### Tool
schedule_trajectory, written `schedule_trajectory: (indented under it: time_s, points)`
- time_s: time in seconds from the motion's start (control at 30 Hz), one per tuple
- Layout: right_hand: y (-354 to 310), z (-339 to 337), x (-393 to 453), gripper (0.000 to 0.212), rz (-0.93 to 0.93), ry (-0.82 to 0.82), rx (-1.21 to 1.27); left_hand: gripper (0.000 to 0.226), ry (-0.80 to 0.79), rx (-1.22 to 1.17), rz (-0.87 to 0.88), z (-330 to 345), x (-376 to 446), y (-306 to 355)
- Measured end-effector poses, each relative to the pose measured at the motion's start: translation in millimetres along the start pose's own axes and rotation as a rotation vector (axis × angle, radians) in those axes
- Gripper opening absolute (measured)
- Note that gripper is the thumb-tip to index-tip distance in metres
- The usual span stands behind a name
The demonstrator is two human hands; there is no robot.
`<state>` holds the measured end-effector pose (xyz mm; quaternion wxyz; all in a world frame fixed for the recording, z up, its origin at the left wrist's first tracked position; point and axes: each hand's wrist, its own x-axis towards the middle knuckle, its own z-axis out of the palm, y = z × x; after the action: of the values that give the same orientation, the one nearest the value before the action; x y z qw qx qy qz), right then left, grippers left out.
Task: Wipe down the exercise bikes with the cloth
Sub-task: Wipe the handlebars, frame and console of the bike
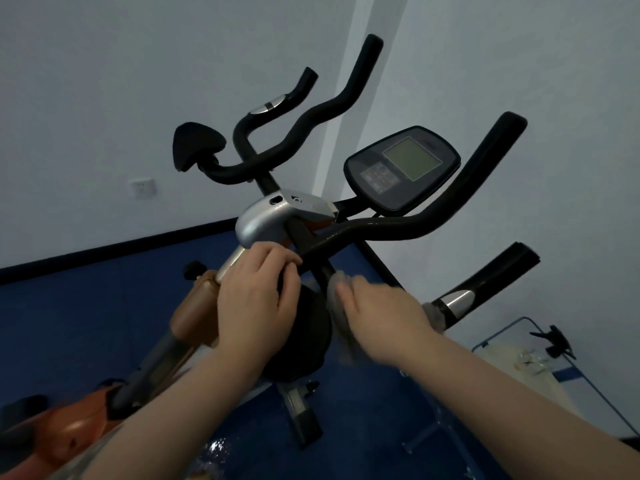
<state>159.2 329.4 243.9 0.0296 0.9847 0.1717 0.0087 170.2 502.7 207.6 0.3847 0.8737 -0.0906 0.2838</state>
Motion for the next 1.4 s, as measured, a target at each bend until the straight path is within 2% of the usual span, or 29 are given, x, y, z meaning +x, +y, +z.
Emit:
schedule_trajectory:
  time_s: [0.07, 0.17, 0.23, 0.27, 0.33, 0.4, 0.5, 0.57, 0.63, 0.73, 0.83, 0.87, 0.93, 1.03, 1.13, 1.2, 1.3, 1.33, 1.4]
  points:
    - [-0.9, 5.2, -17.9, 0.022, 0.014, 0.032, 0.014, 0.013, -0.007, 0.008, 0.008, 0.0, 0.5, 0.3]
    - [-5.8, 4.5, 10.3, 0.017, 0.085, -0.067, 0.22, 0.013, -0.017, 0.004, 0.037, 0.8, 3.0, -2.2]
    - [-11.0, 3.6, 36.7, 0.03, 0.182, -0.088, 0.418, 0.015, -0.021, -0.01, 0.045, -0.2, 2.7, -3.3]
    - [-13.8, 7.4, 43.7, 0.038, 0.22, -0.048, 0.461, 0.015, -0.025, -0.022, 0.047, -1.4, 2.9, -3.0]
    - [-18.3, 12.0, 41.0, 0.043, 0.235, -0.003, 0.364, 0.017, -0.046, -0.054, 0.057, -4.4, 2.9, -1.6]
    - [-18.1, 12.2, 17.8, 0.037, 0.198, 0.098, 0.16, 0.017, -0.084, -0.087, 0.048, -8.7, 2.9, -0.8]
    - [-8.4, 10.4, -26.1, 0.034, 0.009, 0.271, -0.096, 0.017, -0.139, -0.117, 0.055, -14.2, 10.7, 10.5]
    - [17.8, 6.0, -42.4, 0.028, -0.181, 0.241, -0.153, 0.015, -0.176, -0.167, 0.103, -13.3, 18.1, 26.4]
    - [63.1, -10.9, -49.7, 0.032, -0.273, 0.237, -0.239, 0.014, -0.247, -0.261, 0.145, -5.8, 24.4, 46.3]
    - [113.7, -32.6, -47.6, 0.033, -0.221, 0.379, -0.308, 0.013, -0.398, -0.309, 0.113, 12.5, 30.1, 73.1]
    - [88.5, -0.8, -48.5, 0.025, 0.04, 0.603, -0.127, 0.011, -0.497, -0.322, 0.007, 29.1, 27.9, 81.1]
    - [78.2, 13.5, -49.7, 0.023, 0.054, 0.639, -0.075, 0.011, -0.496, -0.315, -0.019, 31.9, 26.7, 79.7]
    - [81.7, 18.3, -51.9, 0.025, -0.086, 0.605, -0.132, 0.012, -0.472, -0.293, -0.048, 33.0, 25.6, 73.9]
    - [128.5, -22.5, -47.5, 0.033, -0.331, 0.526, -0.415, 0.009, -0.496, -0.245, -0.005, 32.6, 25.2, 71.7]
    - [160.5, -52.7, -39.4, 0.036, -0.414, 0.534, -0.589, 0.008, -0.515, -0.195, 0.03, 30.9, 24.5, 74.3]
    - [174.5, -63.2, -33.3, 0.037, -0.367, 0.535, -0.521, 0.01, -0.503, -0.191, 0.027, 30.9, 24.3, 75.2]
    - [179.4, -61.7, -32.9, 0.041, -0.234, 0.586, -0.281, 0.011, -0.494, -0.189, 0.025, 31.8, 24.4, 76.7]
    - [175.0, -54.6, -34.7, 0.042, -0.125, 0.646, -0.162, 0.011, -0.494, -0.191, 0.024, 31.8, 24.3, 77.5]
    - [151.9, -32.5, -36.9, 0.048, 0.227, 0.8, 0.12, 0.011, -0.486, -0.197, 0.022, 31.8, 24.3, 77.7]
